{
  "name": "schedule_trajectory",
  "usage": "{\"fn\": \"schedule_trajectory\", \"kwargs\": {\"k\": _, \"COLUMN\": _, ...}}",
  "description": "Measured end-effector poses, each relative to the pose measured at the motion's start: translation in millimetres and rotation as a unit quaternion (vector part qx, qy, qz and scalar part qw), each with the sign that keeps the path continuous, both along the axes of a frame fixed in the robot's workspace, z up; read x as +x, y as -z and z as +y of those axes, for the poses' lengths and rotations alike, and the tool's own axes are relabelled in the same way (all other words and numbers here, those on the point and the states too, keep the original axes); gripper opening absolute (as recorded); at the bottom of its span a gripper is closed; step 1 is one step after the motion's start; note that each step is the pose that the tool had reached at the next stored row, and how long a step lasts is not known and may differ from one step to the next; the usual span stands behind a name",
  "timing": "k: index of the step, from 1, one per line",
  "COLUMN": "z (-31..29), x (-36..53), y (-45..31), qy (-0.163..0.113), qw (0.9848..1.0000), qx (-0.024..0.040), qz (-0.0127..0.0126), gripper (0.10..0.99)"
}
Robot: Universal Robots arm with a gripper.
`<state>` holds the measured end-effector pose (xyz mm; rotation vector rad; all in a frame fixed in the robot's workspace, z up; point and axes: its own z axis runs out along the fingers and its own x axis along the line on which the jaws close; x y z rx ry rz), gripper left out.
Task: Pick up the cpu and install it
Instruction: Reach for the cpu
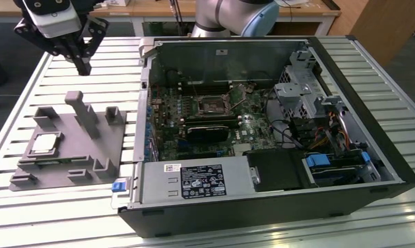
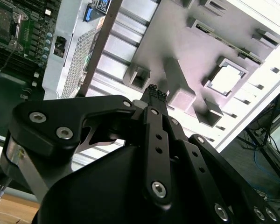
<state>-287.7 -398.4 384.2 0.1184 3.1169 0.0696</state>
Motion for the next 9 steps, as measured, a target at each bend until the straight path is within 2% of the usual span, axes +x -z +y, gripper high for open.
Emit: {"fn": "schedule_trajectory", "kwargs": {"k": 9, "z": 0.0, "x": -7.8, "y": 0.1, "qy": 0.0, "qw": 1.0, "qx": 0.0, "qz": 0.0, "gripper": 0.106}}
